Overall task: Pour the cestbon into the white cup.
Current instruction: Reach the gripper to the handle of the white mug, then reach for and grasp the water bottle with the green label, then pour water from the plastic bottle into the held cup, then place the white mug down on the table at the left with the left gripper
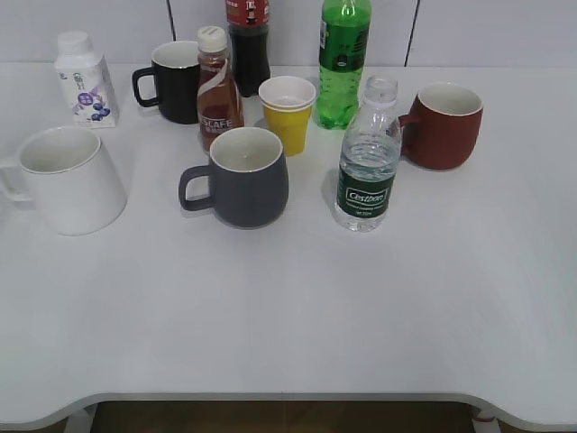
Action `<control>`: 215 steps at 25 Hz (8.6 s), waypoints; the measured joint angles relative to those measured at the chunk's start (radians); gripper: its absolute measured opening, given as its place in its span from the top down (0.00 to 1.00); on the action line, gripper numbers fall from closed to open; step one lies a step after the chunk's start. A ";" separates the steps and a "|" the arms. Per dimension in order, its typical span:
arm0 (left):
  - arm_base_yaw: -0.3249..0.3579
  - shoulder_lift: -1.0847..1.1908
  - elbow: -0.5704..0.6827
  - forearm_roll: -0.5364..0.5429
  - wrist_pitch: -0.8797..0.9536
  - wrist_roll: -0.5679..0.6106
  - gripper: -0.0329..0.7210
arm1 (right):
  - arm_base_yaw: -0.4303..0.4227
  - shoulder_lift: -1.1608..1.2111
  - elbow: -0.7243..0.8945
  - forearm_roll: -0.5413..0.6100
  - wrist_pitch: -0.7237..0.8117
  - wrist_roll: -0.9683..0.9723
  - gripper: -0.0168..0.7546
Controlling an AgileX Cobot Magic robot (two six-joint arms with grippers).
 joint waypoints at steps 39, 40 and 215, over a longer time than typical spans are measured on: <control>0.055 1.492 0.221 0.005 -1.259 0.125 0.62 | 0.000 0.000 0.000 0.027 0.000 0.008 0.33; 0.055 1.501 0.213 0.005 -1.263 0.125 0.62 | 0.000 0.000 0.000 0.027 0.000 0.008 0.33; -0.047 1.350 -0.042 0.086 -1.106 0.028 0.92 | 0.292 1.562 -0.259 -0.598 -1.548 0.531 0.37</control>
